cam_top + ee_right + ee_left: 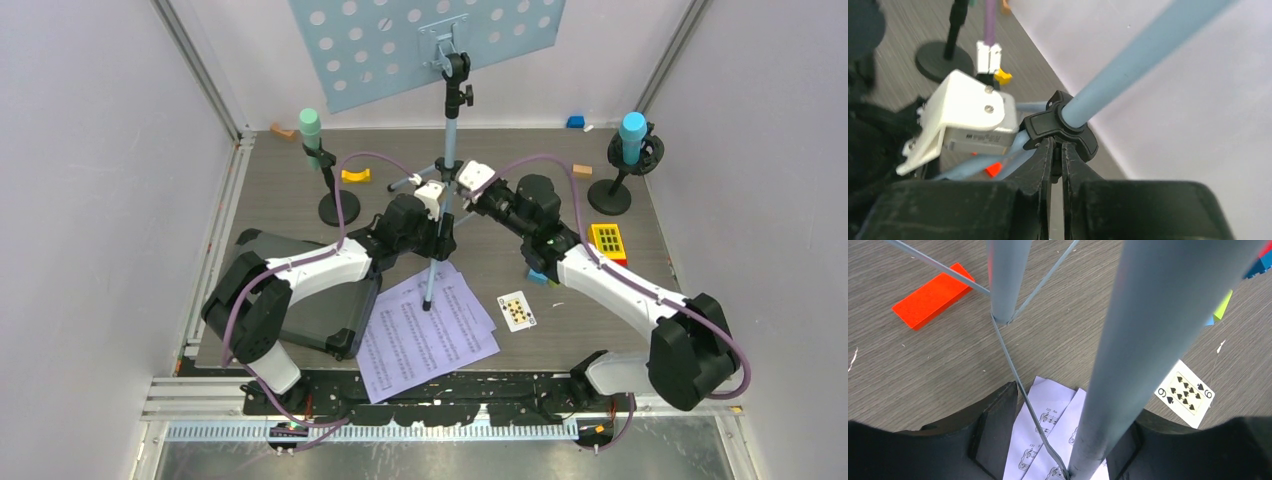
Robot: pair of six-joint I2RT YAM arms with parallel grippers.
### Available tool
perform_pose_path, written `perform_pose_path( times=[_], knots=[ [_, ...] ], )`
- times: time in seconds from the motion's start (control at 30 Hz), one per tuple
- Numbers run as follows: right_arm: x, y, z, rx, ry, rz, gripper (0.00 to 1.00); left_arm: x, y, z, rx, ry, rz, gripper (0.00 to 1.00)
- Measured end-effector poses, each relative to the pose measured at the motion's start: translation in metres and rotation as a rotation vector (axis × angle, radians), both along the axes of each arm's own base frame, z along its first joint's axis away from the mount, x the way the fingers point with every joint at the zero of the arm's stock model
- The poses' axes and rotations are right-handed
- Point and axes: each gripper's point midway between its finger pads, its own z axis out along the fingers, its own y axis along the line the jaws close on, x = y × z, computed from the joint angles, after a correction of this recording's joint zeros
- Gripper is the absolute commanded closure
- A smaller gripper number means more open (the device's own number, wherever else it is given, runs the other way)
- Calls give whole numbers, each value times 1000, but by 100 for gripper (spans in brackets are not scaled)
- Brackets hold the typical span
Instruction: Pack up the instrument practice props
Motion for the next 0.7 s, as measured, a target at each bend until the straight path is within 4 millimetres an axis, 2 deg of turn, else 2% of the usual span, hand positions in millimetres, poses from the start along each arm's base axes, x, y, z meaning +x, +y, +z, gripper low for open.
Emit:
perform_pose_path(
  times=[0.3,0.5,0.57,0.6,0.63,0.67,0.7],
  knots=[
    [-11,-10,-3,-486,-322,43,99,-1,0,1,0,0,-1,39],
    [-11,-13,-6,-684,-443,41,89,-1,1,0,4,4,0,38],
    [-12,-12,-7,-696,-455,41,78,-1,1,0,5,4,0,37],
    [-12,-12,-7,-693,-457,39,63,-1,1,0,4,4,1,36],
    [-12,-12,-7,-690,-453,37,53,-1,1,0,5,4,1,36],
    [-12,-14,-10,-680,-434,31,35,-1,1,0,6,5,2,36],
    [-12,-16,-14,-672,-413,26,31,-1,1,0,7,4,5,36]
  ],
)
